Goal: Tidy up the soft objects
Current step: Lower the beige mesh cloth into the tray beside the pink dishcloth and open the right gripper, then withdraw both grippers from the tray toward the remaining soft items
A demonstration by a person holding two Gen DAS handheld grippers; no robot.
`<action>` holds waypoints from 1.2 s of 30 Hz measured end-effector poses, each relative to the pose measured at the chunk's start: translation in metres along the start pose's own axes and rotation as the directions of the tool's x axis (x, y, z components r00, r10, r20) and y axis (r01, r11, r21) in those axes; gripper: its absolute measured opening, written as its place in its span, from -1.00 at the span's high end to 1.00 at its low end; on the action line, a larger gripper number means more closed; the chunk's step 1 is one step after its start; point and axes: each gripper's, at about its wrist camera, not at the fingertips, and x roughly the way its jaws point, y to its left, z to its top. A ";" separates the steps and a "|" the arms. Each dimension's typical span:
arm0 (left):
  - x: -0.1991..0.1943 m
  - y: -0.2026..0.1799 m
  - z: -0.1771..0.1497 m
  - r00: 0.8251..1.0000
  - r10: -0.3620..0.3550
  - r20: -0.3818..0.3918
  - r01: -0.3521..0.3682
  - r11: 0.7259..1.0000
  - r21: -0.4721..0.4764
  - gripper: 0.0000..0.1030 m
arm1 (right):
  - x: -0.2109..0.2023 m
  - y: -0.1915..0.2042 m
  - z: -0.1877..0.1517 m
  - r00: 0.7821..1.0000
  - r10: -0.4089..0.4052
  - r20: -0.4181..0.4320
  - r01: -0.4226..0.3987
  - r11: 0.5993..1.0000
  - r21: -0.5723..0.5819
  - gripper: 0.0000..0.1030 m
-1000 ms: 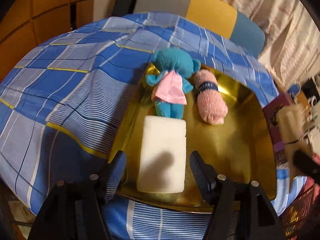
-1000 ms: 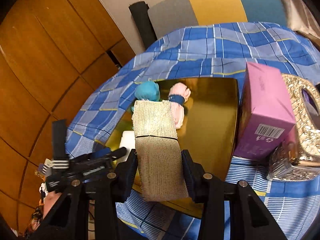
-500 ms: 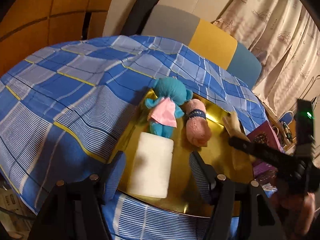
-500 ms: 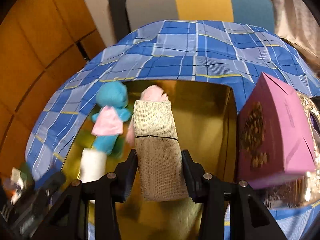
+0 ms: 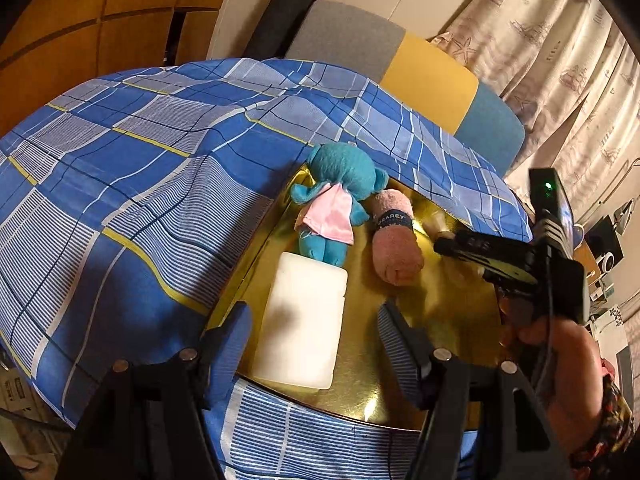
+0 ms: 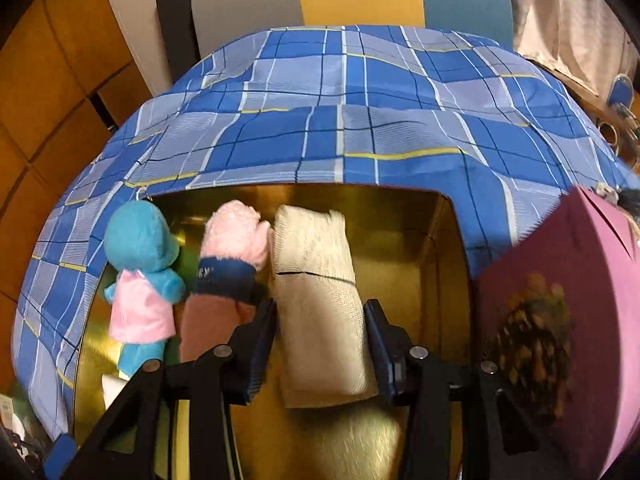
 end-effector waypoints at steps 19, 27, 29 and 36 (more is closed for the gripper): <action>-0.008 -0.011 -0.008 0.997 -0.059 0.044 0.058 0.998 0.010 -0.28 | -0.127 0.006 -0.060 0.931 0.303 0.204 -0.275 0.949 -0.152 -0.26; -0.018 -0.046 -0.024 0.989 -0.132 0.064 0.125 0.986 0.108 -0.28 | -0.205 -0.040 -0.083 0.874 0.280 0.396 -0.223 0.957 -0.184 -0.34; -0.019 -0.055 -0.029 0.988 -0.141 0.060 0.132 0.983 0.131 -0.28 | -0.215 -0.063 -0.086 0.867 0.265 0.421 -0.228 0.964 -0.136 -0.34; -0.027 -0.082 -0.046 0.978 -0.204 0.047 0.192 0.962 0.194 -0.28 | -0.229 -0.145 -0.092 0.884 0.108 0.455 -0.125 0.992 0.006 -0.39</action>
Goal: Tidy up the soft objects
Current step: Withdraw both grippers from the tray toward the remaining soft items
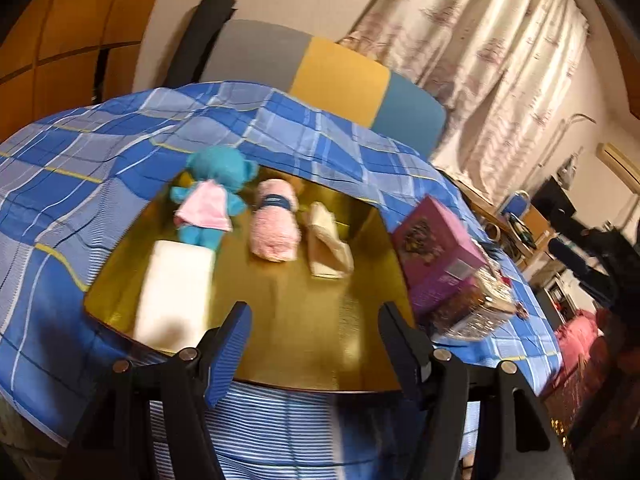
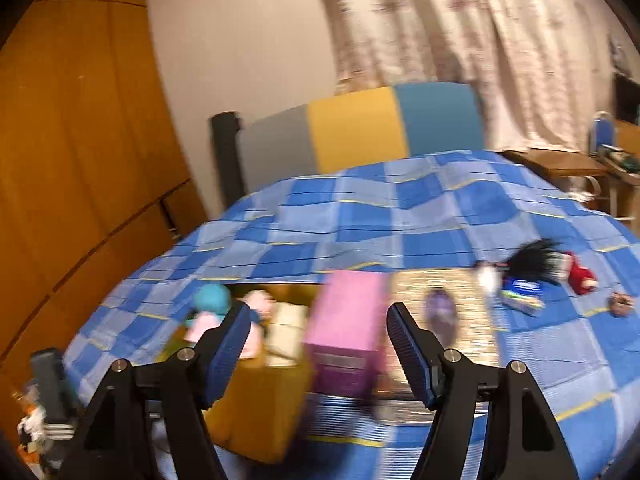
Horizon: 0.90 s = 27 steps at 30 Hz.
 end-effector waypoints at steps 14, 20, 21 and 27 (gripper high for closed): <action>0.016 -0.089 -0.014 0.990 -0.110 -0.092 0.124 0.979 0.164 -0.29 | 0.009 -0.212 -0.026 0.920 -0.308 -0.244 0.348 0.927 0.141 -0.41; 0.028 -0.130 -0.017 0.979 -0.151 -0.139 0.179 0.959 0.220 -0.30 | 0.011 -0.313 -0.032 0.863 -0.362 -0.352 0.448 0.871 0.203 -0.43; 0.030 -0.137 -0.017 0.976 -0.159 -0.152 0.190 0.955 0.226 -0.30 | 0.011 -0.324 -0.031 0.853 -0.382 -0.356 0.469 0.860 0.200 -0.46; 0.044 -0.180 -0.020 0.957 -0.200 -0.209 0.251 0.933 0.257 -0.30 | 0.014 -0.407 -0.013 0.807 -0.475 -0.352 0.559 0.807 0.193 -0.74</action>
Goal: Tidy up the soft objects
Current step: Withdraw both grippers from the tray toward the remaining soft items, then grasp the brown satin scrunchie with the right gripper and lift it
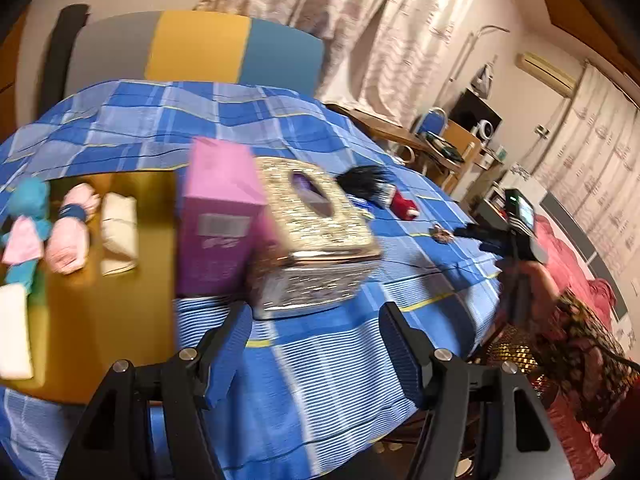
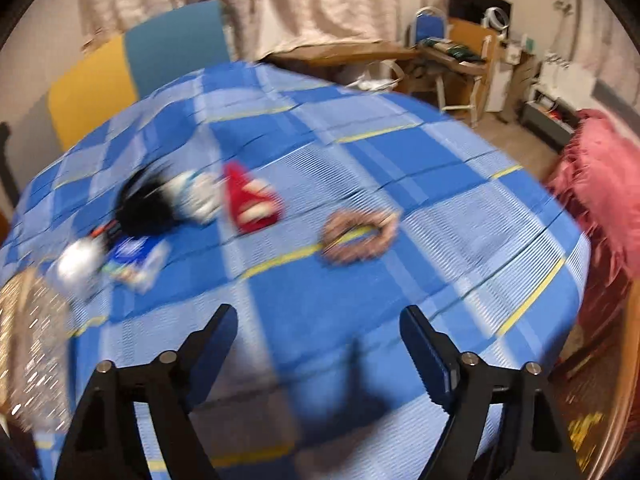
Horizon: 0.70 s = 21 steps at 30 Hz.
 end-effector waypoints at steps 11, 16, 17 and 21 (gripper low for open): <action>0.045 -0.066 0.038 0.998 -0.044 -0.041 0.048 0.994 0.098 -0.30 | 0.080 -0.020 0.042 0.994 0.071 -0.081 -0.068 0.997 0.038 -0.74; 0.067 -0.096 0.054 0.996 -0.074 -0.053 0.080 0.989 0.122 -0.30 | 0.099 -0.017 0.044 0.990 0.053 -0.133 -0.051 0.998 0.023 -0.51; 0.071 -0.102 0.058 0.995 -0.079 -0.057 0.086 0.988 0.127 -0.30 | 0.101 -0.018 0.043 0.988 0.053 -0.145 -0.049 0.998 0.030 -0.44; 0.091 -0.124 0.069 0.991 -0.113 -0.075 0.122 0.984 0.129 -0.30 | 0.100 -0.025 0.045 0.987 0.068 -0.145 -0.060 0.996 0.060 0.20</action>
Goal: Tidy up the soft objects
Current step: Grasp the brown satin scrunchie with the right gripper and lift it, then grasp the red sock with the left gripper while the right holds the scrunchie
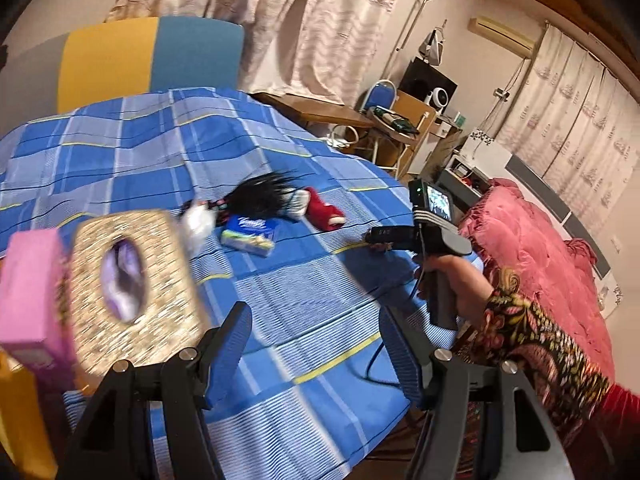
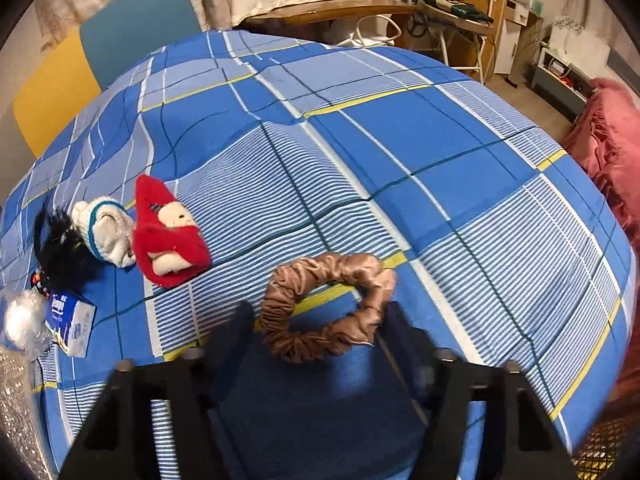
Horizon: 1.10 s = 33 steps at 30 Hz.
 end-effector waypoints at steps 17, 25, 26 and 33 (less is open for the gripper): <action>0.178 -0.035 0.069 0.966 -0.087 -0.242 0.065 0.993 -0.100 -0.30 | -0.051 -0.019 0.005 0.986 0.102 0.132 -0.118 0.986 0.118 0.66; 0.277 -0.024 0.102 0.942 -0.061 -0.329 -0.013 0.976 -0.218 -0.30 | -0.058 -0.024 0.012 0.977 0.101 0.188 -0.128 0.982 0.141 0.66; 0.285 -0.023 0.105 0.943 -0.059 -0.328 -0.019 0.973 -0.229 -0.30 | -0.060 -0.022 0.013 0.974 0.107 0.198 -0.136 0.981 0.136 0.66; 0.331 -0.021 0.118 0.934 0.044 -0.355 -0.109 0.980 -0.164 -0.30 | -0.064 -0.021 0.016 0.967 0.125 0.222 -0.158 0.978 0.136 0.66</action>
